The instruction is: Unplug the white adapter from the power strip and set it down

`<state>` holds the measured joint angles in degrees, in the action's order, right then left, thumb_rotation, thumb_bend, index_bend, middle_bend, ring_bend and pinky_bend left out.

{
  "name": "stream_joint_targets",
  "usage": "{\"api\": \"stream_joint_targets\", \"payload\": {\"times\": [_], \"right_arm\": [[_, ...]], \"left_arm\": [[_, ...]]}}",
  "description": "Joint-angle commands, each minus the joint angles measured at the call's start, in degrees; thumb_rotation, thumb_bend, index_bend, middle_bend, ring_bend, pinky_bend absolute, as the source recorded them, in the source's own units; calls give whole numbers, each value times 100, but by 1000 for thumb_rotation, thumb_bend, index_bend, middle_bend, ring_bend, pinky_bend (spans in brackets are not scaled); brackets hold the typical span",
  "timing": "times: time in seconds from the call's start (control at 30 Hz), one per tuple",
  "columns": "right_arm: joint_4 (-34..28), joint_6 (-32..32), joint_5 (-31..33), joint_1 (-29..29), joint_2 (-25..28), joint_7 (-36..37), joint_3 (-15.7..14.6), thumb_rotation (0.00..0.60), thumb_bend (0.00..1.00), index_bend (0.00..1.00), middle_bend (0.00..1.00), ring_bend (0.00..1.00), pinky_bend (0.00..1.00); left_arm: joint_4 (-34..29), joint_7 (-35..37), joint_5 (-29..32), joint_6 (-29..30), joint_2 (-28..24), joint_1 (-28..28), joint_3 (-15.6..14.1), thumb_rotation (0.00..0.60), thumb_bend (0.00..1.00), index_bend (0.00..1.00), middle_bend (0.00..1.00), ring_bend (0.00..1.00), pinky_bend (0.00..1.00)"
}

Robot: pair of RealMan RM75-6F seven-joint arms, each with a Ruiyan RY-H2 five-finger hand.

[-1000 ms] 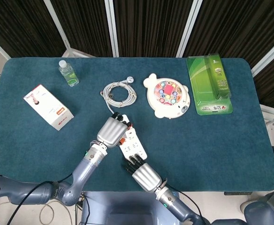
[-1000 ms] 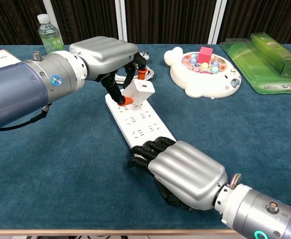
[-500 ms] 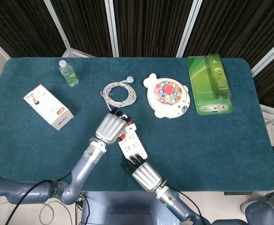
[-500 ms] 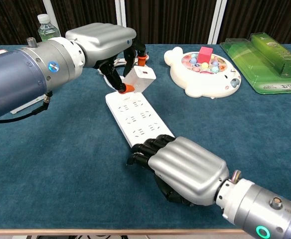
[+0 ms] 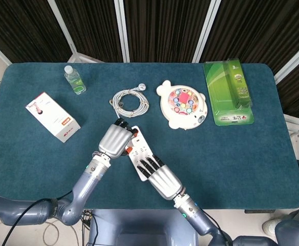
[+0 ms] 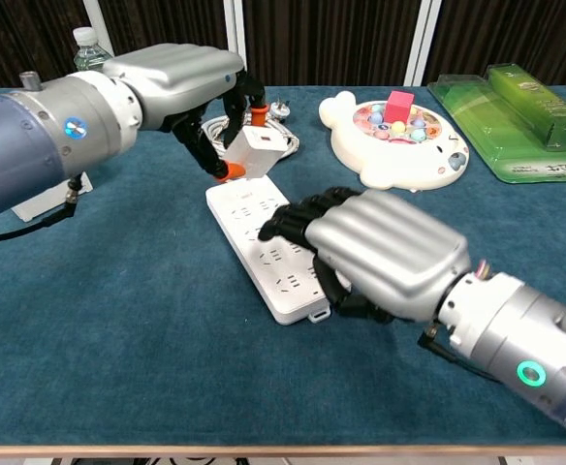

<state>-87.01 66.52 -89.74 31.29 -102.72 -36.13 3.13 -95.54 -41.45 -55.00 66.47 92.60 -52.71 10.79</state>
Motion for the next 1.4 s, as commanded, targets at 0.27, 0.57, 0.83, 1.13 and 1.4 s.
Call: {"api": "stream_joint_targets", "payload": {"times": [0.27, 0.57, 0.83, 1.13, 1.4], "right_arm": [[-318, 251, 78, -92, 586, 36, 235, 600, 966, 183, 190, 172, 153], [-439, 443, 131, -226, 1085, 212, 301, 600, 955, 170, 190, 162, 142], [-528, 570, 215, -313, 1341, 267, 368, 600, 656, 28, 120, 68, 76], [-636, 828, 428, -503, 1679, 323, 504, 600, 519, 0, 8, 0, 13], [-714, 1289, 509, -940, 2181, 754, 418, 600, 444, 0, 0, 0, 0]], "left_arm": [[123, -25, -150, 12, -274, 254, -390, 600, 313, 659, 713, 300, 221], [438, 80, -197, -102, -437, 433, -594, 600, 242, 508, 551, 285, 186], [449, -172, 181, -196, -655, 551, -683, 600, 95, 292, 246, 152, 74], [63, 55, 379, 142, -986, 828, -510, 600, 68, 215, 177, 119, 67], [-392, 1047, -222, 858, -1427, 1587, -720, 600, 68, 179, 160, 119, 67]]}}
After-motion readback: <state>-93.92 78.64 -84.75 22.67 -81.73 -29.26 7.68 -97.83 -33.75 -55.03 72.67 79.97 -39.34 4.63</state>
